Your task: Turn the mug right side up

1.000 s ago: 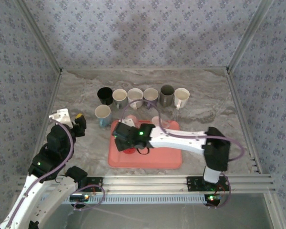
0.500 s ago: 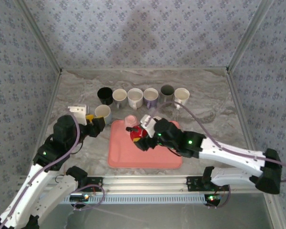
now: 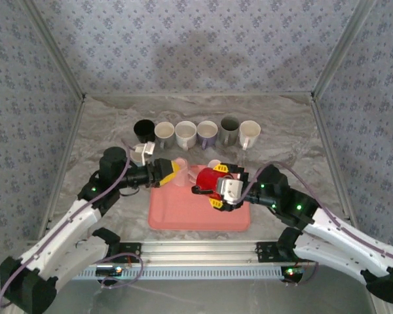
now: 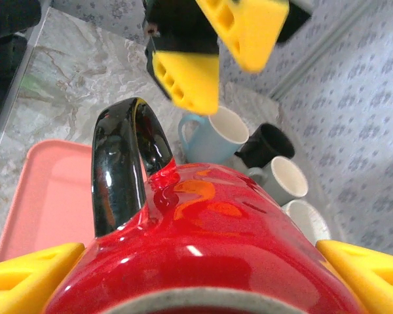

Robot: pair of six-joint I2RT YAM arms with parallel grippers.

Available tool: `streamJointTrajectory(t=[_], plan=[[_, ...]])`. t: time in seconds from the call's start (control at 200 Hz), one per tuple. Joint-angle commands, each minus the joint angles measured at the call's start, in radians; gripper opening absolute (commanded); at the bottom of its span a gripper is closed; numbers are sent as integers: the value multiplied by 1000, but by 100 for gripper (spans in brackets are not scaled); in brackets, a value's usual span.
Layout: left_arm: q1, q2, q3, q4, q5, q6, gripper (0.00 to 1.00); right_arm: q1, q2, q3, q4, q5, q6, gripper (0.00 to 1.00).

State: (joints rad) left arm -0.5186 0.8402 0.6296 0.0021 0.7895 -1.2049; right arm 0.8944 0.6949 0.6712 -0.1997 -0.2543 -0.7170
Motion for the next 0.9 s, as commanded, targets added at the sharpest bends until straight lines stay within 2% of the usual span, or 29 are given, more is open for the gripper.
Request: streamJointTrajectory(t=[0.0, 0.12, 0.275, 0.405, 0.545, 0.894], plan=[[-53, 18, 0, 271, 152, -254, 60, -20, -41, 50, -47, -87, -201, 43], [-128, 63, -29, 353, 144, -339, 60, -9, -63, 56, -29, -54, -281, 42], [-175, 87, -108, 552, 46, -514, 59, -5, -67, 55, -22, -32, -366, 43], [-194, 75, -102, 460, 47, -457, 59, -6, -66, 48, 0, -10, -398, 44], [-196, 53, -139, 455, 24, -476, 57, -7, -69, 49, 21, -5, -409, 44], [-282, 73, -183, 585, -101, -541, 56, -4, -66, 30, 119, 5, -391, 42]])
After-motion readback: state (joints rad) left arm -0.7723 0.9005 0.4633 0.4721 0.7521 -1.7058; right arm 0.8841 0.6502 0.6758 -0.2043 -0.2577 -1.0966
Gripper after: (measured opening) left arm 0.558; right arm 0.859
